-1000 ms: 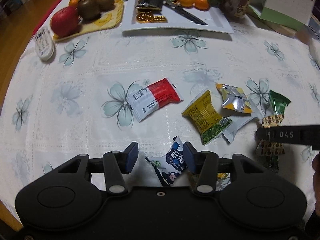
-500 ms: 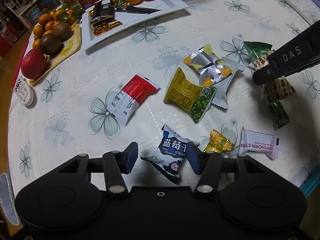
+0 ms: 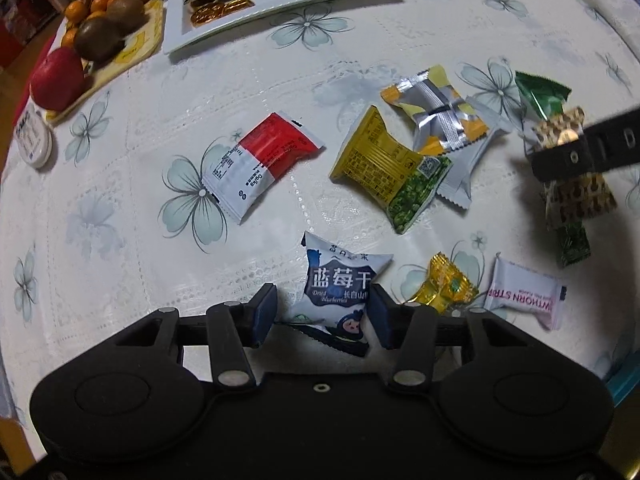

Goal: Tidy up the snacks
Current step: 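Grasp the blue-white blueberry packet with left tool while right tool grasps brown-patterned packet, then carry both packets back and release them onto the gold tray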

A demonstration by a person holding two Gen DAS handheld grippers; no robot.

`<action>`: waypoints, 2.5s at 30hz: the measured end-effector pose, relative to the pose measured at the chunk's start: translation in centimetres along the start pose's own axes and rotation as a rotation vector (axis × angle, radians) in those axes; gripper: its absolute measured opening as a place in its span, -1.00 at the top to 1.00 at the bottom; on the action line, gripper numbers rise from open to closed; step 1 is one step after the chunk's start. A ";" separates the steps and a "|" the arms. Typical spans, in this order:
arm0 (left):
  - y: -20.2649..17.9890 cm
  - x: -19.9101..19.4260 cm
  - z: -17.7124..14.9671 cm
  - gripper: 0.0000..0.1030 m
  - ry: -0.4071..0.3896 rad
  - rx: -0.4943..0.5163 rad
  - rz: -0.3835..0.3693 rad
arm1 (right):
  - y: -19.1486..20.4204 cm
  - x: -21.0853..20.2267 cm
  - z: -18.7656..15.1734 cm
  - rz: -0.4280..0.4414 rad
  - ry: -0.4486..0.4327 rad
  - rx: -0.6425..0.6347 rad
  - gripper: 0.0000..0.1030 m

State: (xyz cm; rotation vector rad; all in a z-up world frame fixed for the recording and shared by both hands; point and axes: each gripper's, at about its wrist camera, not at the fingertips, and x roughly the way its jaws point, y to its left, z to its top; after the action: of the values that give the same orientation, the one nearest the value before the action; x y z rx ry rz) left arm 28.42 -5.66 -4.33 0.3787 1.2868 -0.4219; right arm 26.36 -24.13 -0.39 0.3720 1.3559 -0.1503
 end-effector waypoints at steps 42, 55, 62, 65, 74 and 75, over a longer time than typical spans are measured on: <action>-10.4 -12.9 -22.5 0.22 -0.060 -0.389 0.126 | -5.4 -14.4 -30.0 0.078 -0.145 -0.027 0.33; -10.9 -12.1 -24.0 0.21 -0.050 -0.409 0.115 | -5.7 -14.1 -31.8 0.076 -0.150 -0.043 0.32; -10.8 -12.5 -23.9 0.10 -0.069 -0.406 0.109 | -5.5 -14.2 -31.7 0.081 -0.157 -0.044 0.12; -10.9 -12.5 -23.9 0.10 -0.068 -0.404 0.104 | -5.4 -14.3 -31.7 0.083 -0.165 -0.056 0.08; -11.1 -12.8 -24.0 0.10 -0.075 -0.396 0.099 | -5.3 -14.6 -32.0 0.044 -0.167 -0.090 -0.25; -11.1 -12.8 -24.0 0.10 -0.075 -0.395 0.098 | -5.3 -14.6 -32.0 0.033 -0.170 -0.095 -0.29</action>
State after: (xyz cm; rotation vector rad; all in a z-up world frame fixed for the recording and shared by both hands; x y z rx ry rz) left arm -0.12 -2.24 1.94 0.0904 1.2388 -0.0917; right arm -8.00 -19.58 7.53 0.2949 1.1836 -0.0879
